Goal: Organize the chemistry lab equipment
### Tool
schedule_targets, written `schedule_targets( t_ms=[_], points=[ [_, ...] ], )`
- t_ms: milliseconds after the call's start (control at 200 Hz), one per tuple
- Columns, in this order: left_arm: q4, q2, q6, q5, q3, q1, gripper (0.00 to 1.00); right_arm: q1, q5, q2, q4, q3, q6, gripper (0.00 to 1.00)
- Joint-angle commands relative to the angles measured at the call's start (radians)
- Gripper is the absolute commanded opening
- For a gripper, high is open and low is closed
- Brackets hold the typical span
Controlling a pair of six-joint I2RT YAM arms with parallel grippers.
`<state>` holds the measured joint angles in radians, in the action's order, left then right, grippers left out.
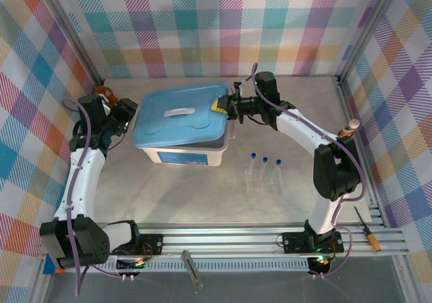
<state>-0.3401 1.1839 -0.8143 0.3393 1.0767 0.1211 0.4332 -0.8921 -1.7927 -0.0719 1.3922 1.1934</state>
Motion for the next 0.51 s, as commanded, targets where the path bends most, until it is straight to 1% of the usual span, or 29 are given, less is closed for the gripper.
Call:
schedule_targets(
  t_ms=[0, 170, 320, 500],
  points=[
    [0.040, 0.024, 0.024, -0.013, 0.032, -0.045, 0.53, -0.009, -0.001, 0.012, 0.015, -0.026, -0.017, 0.02],
    [0.054, 0.077, 0.035, -0.042, 0.027, -0.109, 0.53, -0.010, 0.002, 0.009, 0.012, -0.036, -0.017, 0.04],
    [0.055, 0.132, 0.043, -0.034, 0.022, -0.140, 0.54, -0.011, 0.002, 0.009, 0.009, -0.052, -0.017, 0.04],
    [0.089, 0.149, 0.046, -0.041, 0.010, -0.162, 0.54, -0.013, 0.007, 0.021, 0.000, -0.079, -0.015, 0.05]
  ],
)
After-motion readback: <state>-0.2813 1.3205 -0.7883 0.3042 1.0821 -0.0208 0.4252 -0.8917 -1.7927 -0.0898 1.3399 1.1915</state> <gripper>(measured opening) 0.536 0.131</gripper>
